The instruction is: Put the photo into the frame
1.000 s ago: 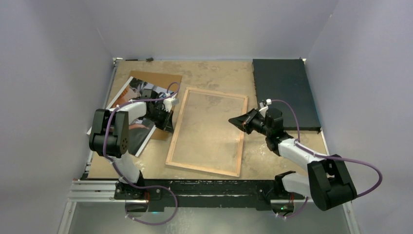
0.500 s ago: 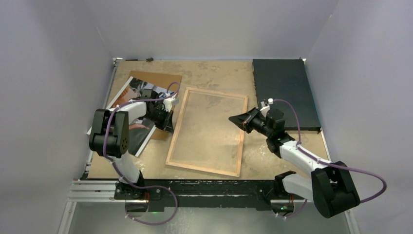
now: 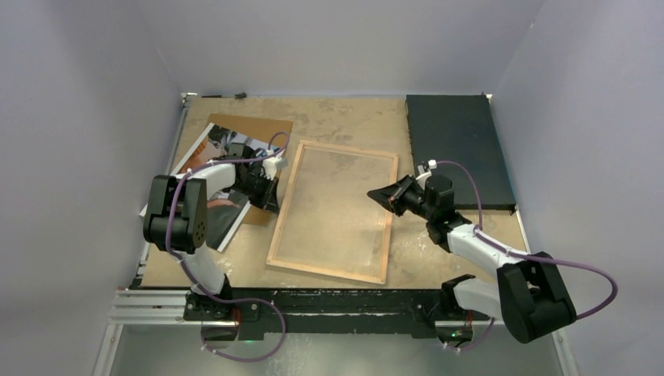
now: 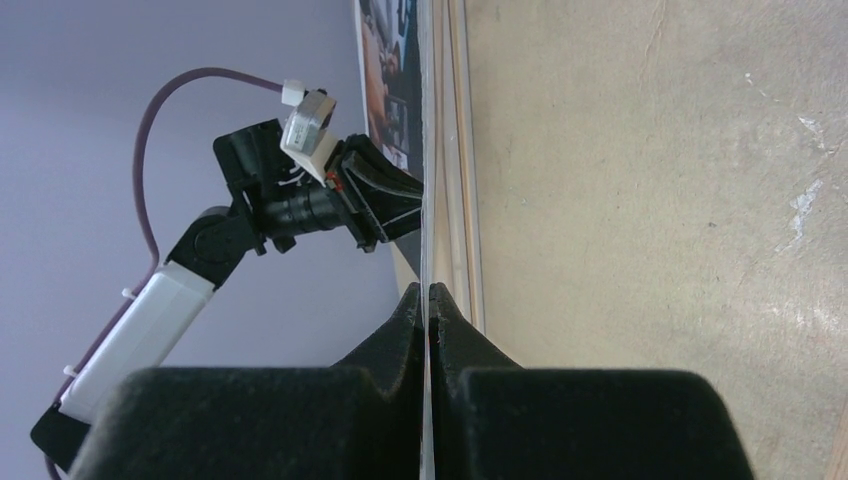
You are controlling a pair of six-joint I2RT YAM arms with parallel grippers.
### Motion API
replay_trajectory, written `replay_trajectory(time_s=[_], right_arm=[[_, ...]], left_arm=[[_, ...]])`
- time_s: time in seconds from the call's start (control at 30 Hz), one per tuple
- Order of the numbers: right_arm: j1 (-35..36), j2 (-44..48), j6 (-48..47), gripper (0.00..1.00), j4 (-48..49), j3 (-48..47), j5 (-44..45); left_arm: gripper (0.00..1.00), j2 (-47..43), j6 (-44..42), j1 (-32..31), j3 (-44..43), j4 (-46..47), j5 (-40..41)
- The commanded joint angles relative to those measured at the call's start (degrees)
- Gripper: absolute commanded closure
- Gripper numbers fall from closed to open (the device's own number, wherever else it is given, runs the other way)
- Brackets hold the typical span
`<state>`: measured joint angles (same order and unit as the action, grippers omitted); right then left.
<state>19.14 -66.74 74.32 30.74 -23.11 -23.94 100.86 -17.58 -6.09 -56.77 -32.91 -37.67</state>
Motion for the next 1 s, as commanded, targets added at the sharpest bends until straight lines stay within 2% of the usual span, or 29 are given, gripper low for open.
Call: replay_trajectory(time_s=[0.0, 0.3, 0.97], right_arm=[[0.3, -0.3, -1.0, 1.0, 3.0, -0.2, -0.7], [0.3, -2.3, -4.8, 1.0, 0.6, -2.2, -1.8], [-0.5, -5.0, -6.6, 1.0, -0.3, -2.2, -5.0]], left_arm=[[1.0, -2.4, -0.4, -0.4, -0.5, 0.3, -2.8], [1.0, -2.5, -0.3, -0.4, -0.6, 0.2, -2.7], [1.0, -3.0, -0.4, -0.4, -0.9, -0.1, -2.7]])
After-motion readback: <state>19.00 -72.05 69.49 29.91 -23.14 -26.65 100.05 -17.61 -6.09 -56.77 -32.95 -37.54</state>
